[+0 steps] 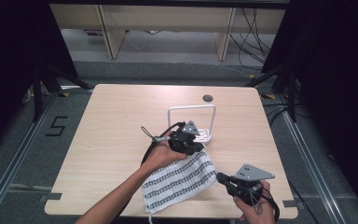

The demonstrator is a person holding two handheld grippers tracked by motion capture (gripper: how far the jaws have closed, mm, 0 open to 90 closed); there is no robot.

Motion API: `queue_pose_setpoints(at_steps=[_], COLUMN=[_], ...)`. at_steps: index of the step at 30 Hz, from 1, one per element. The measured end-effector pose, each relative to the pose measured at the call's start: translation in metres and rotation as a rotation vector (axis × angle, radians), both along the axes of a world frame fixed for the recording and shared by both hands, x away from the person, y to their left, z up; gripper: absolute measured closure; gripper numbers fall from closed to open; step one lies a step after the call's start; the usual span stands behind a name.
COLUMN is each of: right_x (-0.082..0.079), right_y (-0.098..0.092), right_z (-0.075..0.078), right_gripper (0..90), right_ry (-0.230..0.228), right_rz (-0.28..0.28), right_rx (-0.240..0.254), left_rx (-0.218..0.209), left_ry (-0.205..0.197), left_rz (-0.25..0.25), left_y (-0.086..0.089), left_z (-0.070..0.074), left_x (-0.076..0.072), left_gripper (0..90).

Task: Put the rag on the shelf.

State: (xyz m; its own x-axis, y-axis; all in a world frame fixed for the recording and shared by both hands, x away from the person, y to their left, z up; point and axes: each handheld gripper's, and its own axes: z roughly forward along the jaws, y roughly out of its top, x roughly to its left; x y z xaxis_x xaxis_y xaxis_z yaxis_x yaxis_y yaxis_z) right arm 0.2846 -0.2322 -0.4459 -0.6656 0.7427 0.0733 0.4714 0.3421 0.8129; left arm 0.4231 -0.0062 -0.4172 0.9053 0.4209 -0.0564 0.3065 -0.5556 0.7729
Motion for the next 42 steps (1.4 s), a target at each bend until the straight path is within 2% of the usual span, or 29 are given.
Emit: queue_pose_setpoints(at_steps=[1, 2, 3, 4, 5, 7, 8, 9, 10, 11, 12, 13, 16, 18, 21, 22, 23, 24, 25, 26, 28, 29, 30, 31, 32, 35, 36, 42], right_x=[0.0, 0.007, 0.009, 0.01, 0.01, 0.018, 0.02, 0.023, 0.027, 0.032, 0.035, 0.035, 0.049, 0.053, 0.066, 0.073, 0.073, 0.081, 0.084, 0.089, 0.095, 0.1, 0.104, 0.104, 0.113, 0.121, 0.127, 0.145], right_y=[0.0, -0.001, 0.0, 0.001, 0.001, -0.002, -0.002, -0.004, -0.006, -0.006, -0.008, -0.008, -0.008, -0.008, -0.007, -0.006, -0.006, -0.003, -0.001, 0.0, 0.002, 0.002, 0.004, 0.004, 0.004, 0.007, 0.009, 0.012], right_z=[0.0, 0.008, 0.011, 0.017, 0.017, 0.028, 0.034, 0.037, 0.041, 0.052, 0.058, 0.058, 0.081, 0.087, 0.103, 0.112, 0.112, 0.122, 0.125, 0.129, 0.137, 0.14, 0.144, 0.144, 0.151, 0.159, 0.164, 0.181], right_gripper=[87.1, 87.1, 87.1, 87.1, 87.1, 87.2, 87.2, 87.3, 87.3, 87.4, 87.4, 87.4, 87.6, 87.6, 87.6, 87.6, 87.6, 87.6, 87.6, 87.6, 87.6, 87.6, 87.6, 87.6, 87.6, 87.6, 87.6, 87.6], right_ry=[0.0, -0.042, -0.04, -0.036, -0.036, -0.062, -0.055, -0.083, -0.106, -0.11, -0.121, -0.121, -0.148, -0.156, -0.18, -0.181, -0.181, -0.189, -0.198, -0.204, -0.208, -0.234, -0.219, -0.219, -0.24, -0.242, -0.234, -0.274], right_rz=[0.0, 0.018, 0.027, 0.006, 0.006, 0.011, 0.005, -0.001, 0.007, -0.008, -0.005, -0.005, -0.005, -0.005, -0.018, -0.01, -0.01, -0.015, -0.023, -0.005, -0.025, -0.015, -0.028, -0.028, -0.025, -0.03, -0.039, -0.038], right_rx=[0.0, -0.002, 0.008, 0.021, 0.021, 0.034, 0.045, 0.037, 0.037, 0.061, 0.057, 0.057, 0.055, 0.049, 0.058, 0.052, 0.052, 0.04, 0.042, 0.031, 0.024, 0.017, 0.035, 0.035, 0.031, 0.038, 0.039, 0.034], left_rx=[0.0, -0.024, -0.024, -0.019, -0.037, -0.07, -0.083, -0.095, -0.126, -0.162, -0.176, -0.176, -0.218, -0.234, -0.246, -0.257, -0.257, -0.265, -0.277, -0.274, -0.29, -0.29, -0.301, -0.301, -0.311, -0.319, -0.322, -0.316], left_ry=[0.0, -0.012, -0.012, -0.024, -0.033, -0.046, -0.05, -0.05, -0.049, -0.048, -0.057, -0.057, -0.078, -0.083, -0.091, -0.096, -0.096, -0.091, -0.093, -0.089, -0.088, -0.088, -0.096, -0.096, -0.101, -0.109, -0.116, -0.134], left_rz=[0.0, 0.021, 0.021, 0.027, 0.039, 0.054, 0.058, 0.065, 0.075, 0.087, 0.089, 0.089, 0.116, 0.123, 0.145, 0.162, 0.162, 0.179, 0.186, 0.193, 0.212, 0.212, 0.233, 0.233, 0.251, 0.269, 0.283, 0.31], left_y=[0.0, 0.007, 0.007, 0.012, 0.015, 0.022, 0.025, 0.027, 0.031, 0.036, 0.038, 0.038, 0.048, 0.051, 0.055, 0.057, 0.057, 0.058, 0.059, 0.06, 0.061, 0.061, 0.063, 0.063, 0.063, 0.064, 0.065, 0.065], left_z=[0.0, 0.01, 0.01, 0.017, 0.022, 0.034, 0.037, 0.041, 0.047, 0.055, 0.059, 0.059, 0.077, 0.082, 0.091, 0.095, 0.095, 0.098, 0.099, 0.101, 0.104, 0.104, 0.11, 0.11, 0.115, 0.122, 0.129, 0.147], left_x=[0.0, 0.001, 0.001, 0.001, 0.001, 0.0, 0.0, 0.0, -0.001, -0.002, -0.002, -0.002, -0.004, -0.004, -0.003, -0.001, -0.001, 0.001, 0.003, 0.004, 0.007, 0.007, 0.012, 0.012, 0.017, 0.023, 0.028, 0.039], left_gripper=[86.0, 86.0, 86.0, 85.9, 85.9, 85.9, 85.9, 85.9, 85.9, 85.8, 85.8, 85.8, 85.8, 85.8, 85.8, 85.8, 85.7, 85.8, 85.8, 85.8, 85.7, 85.7, 85.7, 85.7, 85.7, 85.7, 85.6, 85.6])
